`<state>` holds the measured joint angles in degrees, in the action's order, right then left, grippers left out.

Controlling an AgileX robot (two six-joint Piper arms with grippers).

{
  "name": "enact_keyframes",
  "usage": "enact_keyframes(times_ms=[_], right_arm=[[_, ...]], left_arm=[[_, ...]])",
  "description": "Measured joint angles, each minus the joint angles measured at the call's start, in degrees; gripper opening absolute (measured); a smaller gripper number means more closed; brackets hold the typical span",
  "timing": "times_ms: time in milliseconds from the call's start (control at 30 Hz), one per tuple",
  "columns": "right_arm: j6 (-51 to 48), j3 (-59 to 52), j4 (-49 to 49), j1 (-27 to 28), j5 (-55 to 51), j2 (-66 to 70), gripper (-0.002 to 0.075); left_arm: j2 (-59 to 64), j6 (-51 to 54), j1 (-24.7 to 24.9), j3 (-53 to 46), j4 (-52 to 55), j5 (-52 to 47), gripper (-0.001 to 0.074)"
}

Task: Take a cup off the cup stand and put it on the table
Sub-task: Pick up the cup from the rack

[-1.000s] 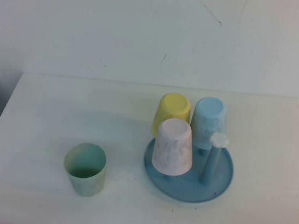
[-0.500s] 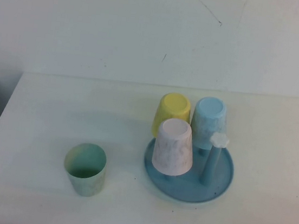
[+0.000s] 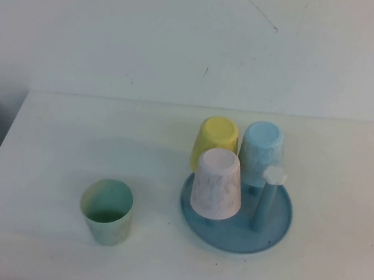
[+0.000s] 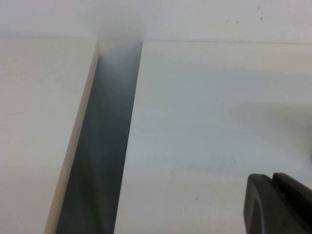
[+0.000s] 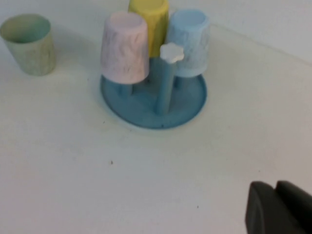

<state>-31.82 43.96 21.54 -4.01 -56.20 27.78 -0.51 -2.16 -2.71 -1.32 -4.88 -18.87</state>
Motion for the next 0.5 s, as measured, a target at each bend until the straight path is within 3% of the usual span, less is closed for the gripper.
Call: enact_keyframes(times_ms=[267, 500], right_arm=[[-8.22, 13.91, 2.95, -0.27, -13.62, 20.38, 0.0028], [-9.8, 28.34, 0.03, -0.41, -14.48, 37.27, 0.0028]], left_arm=[[0.0, 0.0, 0.0, 0.0, 0.0, 0.0, -0.0003], [0.0, 0.0, 0.0, 0.0, 0.0, 0.0, -0.0003]])
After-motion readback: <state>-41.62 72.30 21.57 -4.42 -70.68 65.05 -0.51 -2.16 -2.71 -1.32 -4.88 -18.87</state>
